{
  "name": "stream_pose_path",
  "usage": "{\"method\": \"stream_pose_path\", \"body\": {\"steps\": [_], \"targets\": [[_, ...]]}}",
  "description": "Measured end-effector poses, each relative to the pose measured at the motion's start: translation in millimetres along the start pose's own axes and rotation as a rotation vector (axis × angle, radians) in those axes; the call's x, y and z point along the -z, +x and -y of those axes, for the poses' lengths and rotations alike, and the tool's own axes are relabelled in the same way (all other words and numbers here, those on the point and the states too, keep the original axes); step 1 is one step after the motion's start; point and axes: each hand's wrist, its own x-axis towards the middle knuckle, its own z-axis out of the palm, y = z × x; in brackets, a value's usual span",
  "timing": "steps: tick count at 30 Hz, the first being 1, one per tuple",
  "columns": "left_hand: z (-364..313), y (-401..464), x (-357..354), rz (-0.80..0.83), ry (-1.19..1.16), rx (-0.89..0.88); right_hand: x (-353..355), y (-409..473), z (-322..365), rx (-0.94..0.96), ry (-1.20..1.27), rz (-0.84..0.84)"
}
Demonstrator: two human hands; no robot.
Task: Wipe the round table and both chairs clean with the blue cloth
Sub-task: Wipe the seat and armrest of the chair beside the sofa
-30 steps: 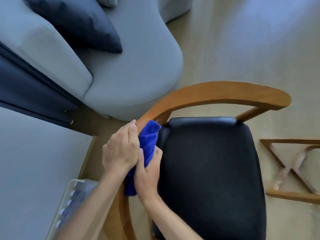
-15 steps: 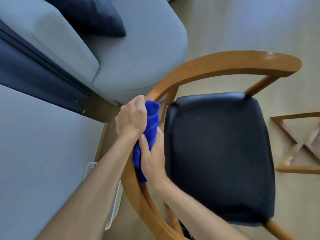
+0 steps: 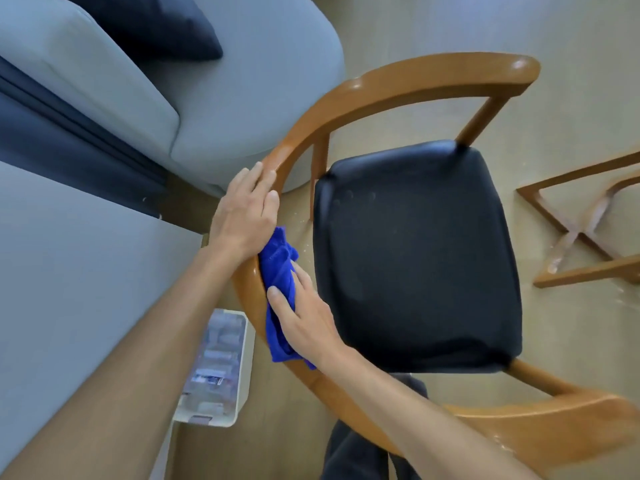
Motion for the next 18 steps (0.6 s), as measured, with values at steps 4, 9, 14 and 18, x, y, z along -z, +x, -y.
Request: {"method": "stream_pose_path", "body": {"steps": [4,9,14,18], "targets": [[4,-13,-5,0.004,0.275,-0.094,22,-54,-36,0.123,-0.250,0.164],[-5,-28,-12,-0.043,0.526,-0.231,120,-121,-91,0.130,-0.900,0.416],[-25,-91,-48,0.098,0.633,-0.364,233,-165,-119,-0.093,-1.368,0.319],[-34,-153,-89,0.256,0.575,-0.394,208,-172,-125,-0.059,-1.465,-0.012]]}}
